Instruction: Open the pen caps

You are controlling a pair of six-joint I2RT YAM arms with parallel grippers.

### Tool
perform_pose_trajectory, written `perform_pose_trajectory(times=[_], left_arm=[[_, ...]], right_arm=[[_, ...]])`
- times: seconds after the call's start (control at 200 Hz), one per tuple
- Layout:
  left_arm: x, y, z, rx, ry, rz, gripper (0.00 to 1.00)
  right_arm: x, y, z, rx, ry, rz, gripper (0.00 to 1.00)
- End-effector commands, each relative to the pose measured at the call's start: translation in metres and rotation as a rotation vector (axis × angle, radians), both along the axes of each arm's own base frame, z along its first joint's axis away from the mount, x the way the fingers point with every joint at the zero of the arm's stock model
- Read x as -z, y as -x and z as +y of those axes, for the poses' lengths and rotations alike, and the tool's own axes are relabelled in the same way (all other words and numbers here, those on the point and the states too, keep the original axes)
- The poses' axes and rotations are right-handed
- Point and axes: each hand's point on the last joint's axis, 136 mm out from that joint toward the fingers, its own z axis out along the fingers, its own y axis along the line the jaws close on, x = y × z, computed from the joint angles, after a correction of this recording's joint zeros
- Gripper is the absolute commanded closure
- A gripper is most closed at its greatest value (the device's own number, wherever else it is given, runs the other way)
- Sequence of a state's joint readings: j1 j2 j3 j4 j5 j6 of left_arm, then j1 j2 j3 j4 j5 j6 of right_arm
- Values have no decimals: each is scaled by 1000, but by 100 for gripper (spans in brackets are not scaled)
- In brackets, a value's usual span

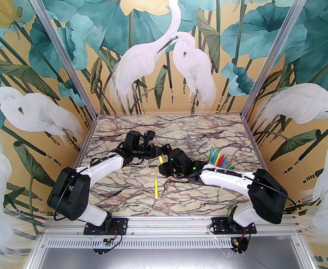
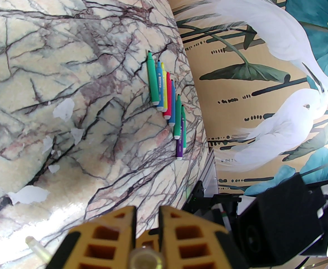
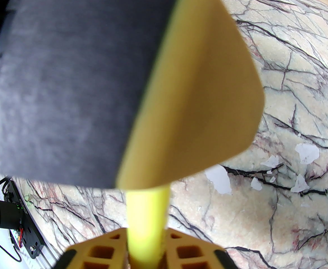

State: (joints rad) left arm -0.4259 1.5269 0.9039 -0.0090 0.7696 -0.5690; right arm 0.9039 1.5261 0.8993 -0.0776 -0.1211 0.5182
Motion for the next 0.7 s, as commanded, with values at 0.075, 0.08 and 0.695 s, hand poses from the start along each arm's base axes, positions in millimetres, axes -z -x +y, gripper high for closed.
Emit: perform_pose_trajectory(times=[0.075, 0.08, 0.695], left_arm=[[-6, -1, -6, 17, 22, -8, 95], [-6, -1, -5, 17, 21, -10, 96], [-8, -17, 2, -69, -23, -15, 100]], right_arm=[[-8, -1, 6, -13, -12, -24, 87], [-8, -1, 6, -12, -12, -22, 87], [11, 27, -11, -48, 75, 8, 100]])
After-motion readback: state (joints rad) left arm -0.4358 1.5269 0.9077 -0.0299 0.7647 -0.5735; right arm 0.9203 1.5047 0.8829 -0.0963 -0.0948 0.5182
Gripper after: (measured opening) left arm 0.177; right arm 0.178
